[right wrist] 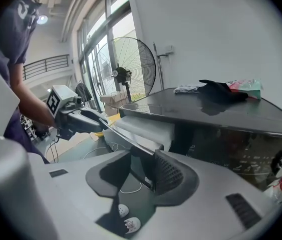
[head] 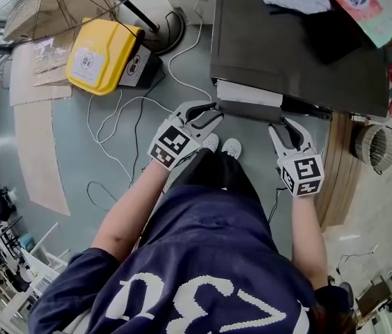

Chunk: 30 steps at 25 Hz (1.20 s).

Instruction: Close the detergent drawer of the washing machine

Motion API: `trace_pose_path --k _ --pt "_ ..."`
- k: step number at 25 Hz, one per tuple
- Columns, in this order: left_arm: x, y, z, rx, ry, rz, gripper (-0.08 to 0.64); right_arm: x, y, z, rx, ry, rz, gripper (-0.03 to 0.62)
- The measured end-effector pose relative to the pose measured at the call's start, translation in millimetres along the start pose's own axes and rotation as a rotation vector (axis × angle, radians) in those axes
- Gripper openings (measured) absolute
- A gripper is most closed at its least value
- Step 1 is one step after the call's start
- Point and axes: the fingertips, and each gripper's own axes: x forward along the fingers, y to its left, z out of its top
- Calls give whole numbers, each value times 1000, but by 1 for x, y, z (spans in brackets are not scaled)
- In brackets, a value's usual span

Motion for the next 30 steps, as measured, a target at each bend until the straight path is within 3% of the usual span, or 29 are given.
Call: trace_pose_path --k 22,30 --pt "11 21 14 -11 -3 32 141 14 -16 17 9 -31 -81 175" --pt "16 37 21 -52 -6 99 146 24 -25 27 31 -36 -116 176"
